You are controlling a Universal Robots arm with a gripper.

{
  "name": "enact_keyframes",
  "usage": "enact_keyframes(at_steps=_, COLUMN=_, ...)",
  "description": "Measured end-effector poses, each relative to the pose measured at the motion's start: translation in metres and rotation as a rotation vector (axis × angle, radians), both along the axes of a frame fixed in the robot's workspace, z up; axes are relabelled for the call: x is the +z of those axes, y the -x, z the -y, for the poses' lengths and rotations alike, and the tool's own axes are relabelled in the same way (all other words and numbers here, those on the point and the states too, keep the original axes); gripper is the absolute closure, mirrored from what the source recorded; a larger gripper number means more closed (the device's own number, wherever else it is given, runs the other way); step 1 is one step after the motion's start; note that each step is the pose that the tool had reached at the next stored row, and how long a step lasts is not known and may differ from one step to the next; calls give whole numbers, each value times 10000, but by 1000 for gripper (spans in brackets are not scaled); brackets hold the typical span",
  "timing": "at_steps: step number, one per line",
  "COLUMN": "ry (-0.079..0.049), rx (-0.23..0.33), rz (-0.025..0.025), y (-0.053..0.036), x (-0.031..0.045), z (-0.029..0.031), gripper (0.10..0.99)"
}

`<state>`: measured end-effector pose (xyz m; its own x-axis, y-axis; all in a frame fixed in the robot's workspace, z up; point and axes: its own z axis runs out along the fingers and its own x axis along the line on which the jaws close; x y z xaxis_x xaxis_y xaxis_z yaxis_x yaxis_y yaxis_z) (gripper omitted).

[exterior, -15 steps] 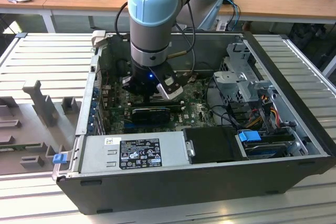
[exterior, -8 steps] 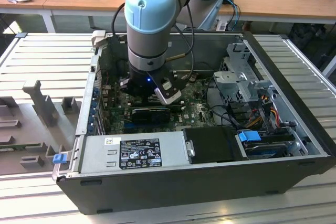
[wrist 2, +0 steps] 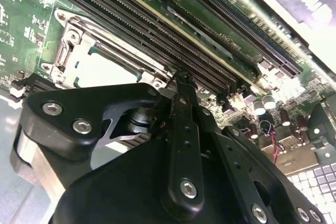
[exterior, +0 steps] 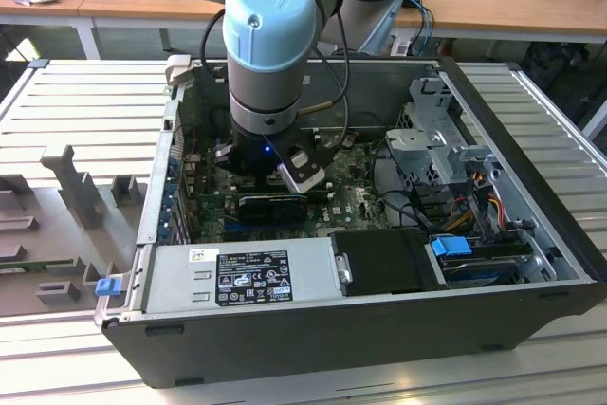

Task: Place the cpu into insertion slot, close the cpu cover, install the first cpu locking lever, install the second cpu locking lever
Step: 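Install the second cpu locking lever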

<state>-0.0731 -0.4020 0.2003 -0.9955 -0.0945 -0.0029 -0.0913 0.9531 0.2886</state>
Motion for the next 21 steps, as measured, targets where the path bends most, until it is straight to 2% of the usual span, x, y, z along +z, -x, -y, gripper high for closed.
enact_keyframes(at_steps=5, ry=-146, rx=1, rz=-1, y=3, x=-27, z=0, gripper=980)
enact_keyframes(at_steps=7, ry=-161, rx=1, rz=1, y=4, x=-57, z=0, gripper=980)
enact_keyframes(at_steps=10, ry=-175, rx=1, rz=-1, y=7, x=-62, z=0, gripper=980)
enact_keyframes(at_steps=14, ry=-187, rx=0, rz=1, y=11, x=100, z=0, gripper=980)
enact_keyframes(at_steps=18, ry=-186, rx=0, rz=-2, y=11, x=231, z=0, gripper=980)
enact_keyframes(at_steps=21, ry=-189, rx=0, rz=-1, y=11, x=253, z=0, gripper=980)
